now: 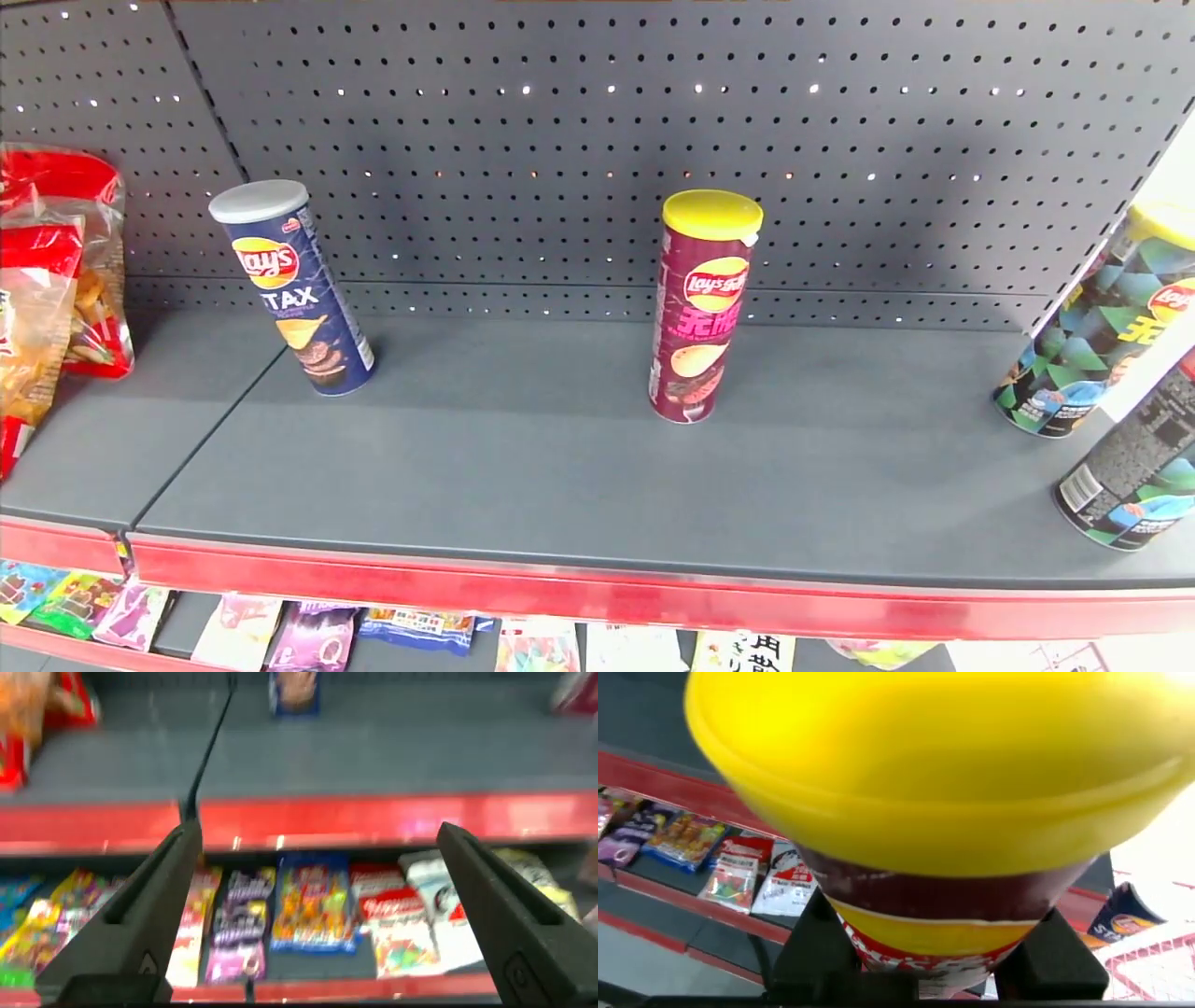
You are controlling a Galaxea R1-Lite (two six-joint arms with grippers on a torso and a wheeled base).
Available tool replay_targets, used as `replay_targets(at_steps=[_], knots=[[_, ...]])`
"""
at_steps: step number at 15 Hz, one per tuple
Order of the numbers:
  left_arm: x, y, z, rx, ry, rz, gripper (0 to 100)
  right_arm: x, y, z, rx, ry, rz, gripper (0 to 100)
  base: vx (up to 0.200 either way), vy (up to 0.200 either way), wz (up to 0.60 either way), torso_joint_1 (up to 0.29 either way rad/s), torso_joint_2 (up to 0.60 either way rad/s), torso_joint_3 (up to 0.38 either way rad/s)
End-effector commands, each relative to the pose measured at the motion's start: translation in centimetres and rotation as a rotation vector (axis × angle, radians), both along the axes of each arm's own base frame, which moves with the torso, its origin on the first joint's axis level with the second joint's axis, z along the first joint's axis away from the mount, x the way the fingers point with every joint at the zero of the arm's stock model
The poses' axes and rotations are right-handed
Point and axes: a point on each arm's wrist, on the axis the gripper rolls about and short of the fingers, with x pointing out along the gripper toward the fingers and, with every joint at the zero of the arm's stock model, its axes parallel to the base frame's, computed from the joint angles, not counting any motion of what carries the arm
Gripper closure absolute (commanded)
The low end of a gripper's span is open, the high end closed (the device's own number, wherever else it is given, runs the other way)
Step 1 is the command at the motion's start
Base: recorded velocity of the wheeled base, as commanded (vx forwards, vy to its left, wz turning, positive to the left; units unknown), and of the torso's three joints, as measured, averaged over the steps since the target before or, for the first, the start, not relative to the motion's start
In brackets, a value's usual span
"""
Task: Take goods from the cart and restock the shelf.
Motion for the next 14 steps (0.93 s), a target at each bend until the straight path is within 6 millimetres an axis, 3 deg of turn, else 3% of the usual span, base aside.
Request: replay_targets(at_steps=[1, 2, 4, 6, 7, 8, 11, 12, 14], knots=[[2.3, -0.1, 9.9, -0.074, 0.029, -0.084, 0, 0.5, 0.1, 1.4, -0.001, 0.013, 0.053, 100, 0.0, 0.0, 0.0, 0.0, 0.0, 0.0], [4.5, -0.5, 14.1, -0.119, 0.05, -0.222, 0, 1.2, 0.4, 3.0, -0.002, 0.032, 0.119, 100, 0.0, 0.0, 0.0, 0.0, 0.0, 0.0], [6.7, -1.3, 14.5, -0.044, 0.111, -0.433, 0, 2.1, 0.7, 5.0, 0.001, 0.044, 0.198, 100, 0.0, 0.0, 0.0, 0.0, 0.0, 0.0], [10.2, -2.6, 14.9, 0.026, 0.199, -0.591, 0, 2.6, 1.0, 6.3, 0.019, 0.053, 0.267, 100, 0.0, 0.0, 0.0, 0.0, 0.0, 0.0], [11.1, -3.0, 15.0, 0.044, 0.217, -0.623, 0, 2.6, 1.1, 6.4, 0.026, 0.054, 0.282, 100, 0.0, 0.0, 0.0, 0.0, 0.0, 0.0], [14.0, -4.5, 15.6, 0.069, 0.268, -0.727, 0, 2.8, 1.2, 6.8, 0.036, 0.059, 0.298, 100, 0.0, 0.0, 0.0, 0.0, 0.0, 0.0], [18.5, -6.9, 15.8, 0.075, 0.295, -0.804, 0, 3.1, 1.3, 6.9, 0.056, 0.081, 0.326, 100, 0.0, 0.0, 0.0, 0.0, 0.0, 0.0], [21.4, -8.7, 15.6, 0.08, 0.268, -0.84, 0, 3.2, 1.3, 6.7, 0.062, 0.092, 0.327, 100, 0.0, 0.0, 0.0, 0.0, 0.0, 0.0], [24.4, -11.3, 15.0, 0.086, 0.254, -0.894, 0, 3.2, 1.3, 6.7, 0.066, 0.094, 0.326, 100, 0.0, 0.0, 0.0, 0.0, 0.0, 0.0]])
